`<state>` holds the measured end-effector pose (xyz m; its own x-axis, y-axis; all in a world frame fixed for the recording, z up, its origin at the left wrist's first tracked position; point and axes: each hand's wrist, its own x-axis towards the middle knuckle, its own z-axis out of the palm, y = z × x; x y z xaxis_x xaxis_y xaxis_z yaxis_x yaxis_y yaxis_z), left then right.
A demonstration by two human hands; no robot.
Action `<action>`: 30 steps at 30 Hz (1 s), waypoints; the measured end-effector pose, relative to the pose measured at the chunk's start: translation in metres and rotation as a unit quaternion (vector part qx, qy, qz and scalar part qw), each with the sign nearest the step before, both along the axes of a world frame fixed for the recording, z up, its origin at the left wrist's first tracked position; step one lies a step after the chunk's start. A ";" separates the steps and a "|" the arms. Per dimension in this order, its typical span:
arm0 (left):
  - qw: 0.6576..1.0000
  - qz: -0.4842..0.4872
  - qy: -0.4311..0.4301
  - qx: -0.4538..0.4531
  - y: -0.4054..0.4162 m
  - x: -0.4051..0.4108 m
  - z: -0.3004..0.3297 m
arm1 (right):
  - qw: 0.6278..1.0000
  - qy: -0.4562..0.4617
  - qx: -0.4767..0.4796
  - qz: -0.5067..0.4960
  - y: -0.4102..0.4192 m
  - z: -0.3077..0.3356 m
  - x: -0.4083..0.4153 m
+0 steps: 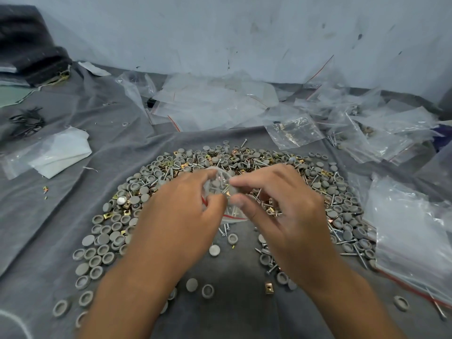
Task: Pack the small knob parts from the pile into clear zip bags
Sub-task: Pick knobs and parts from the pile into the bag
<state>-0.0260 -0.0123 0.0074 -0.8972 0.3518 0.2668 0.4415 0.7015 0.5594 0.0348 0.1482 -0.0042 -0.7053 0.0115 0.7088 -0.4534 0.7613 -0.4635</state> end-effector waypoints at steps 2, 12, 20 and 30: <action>1.000 -0.014 -0.003 -0.006 0.000 0.001 -0.001 | 0.999 -0.001 0.039 -0.010 0.000 -0.003 -0.001; 0.998 -0.005 -0.019 0.064 -0.004 -0.001 -0.002 | 0.988 -0.101 -0.067 -0.094 0.034 -0.005 -0.004; 0.997 0.006 -0.016 0.082 -0.003 -0.002 -0.002 | 0.890 -0.395 0.102 -0.202 0.050 -0.029 -0.005; 0.996 0.003 -0.021 0.085 -0.004 0.000 -0.001 | 0.895 -0.322 0.129 -0.279 0.030 -0.041 -0.019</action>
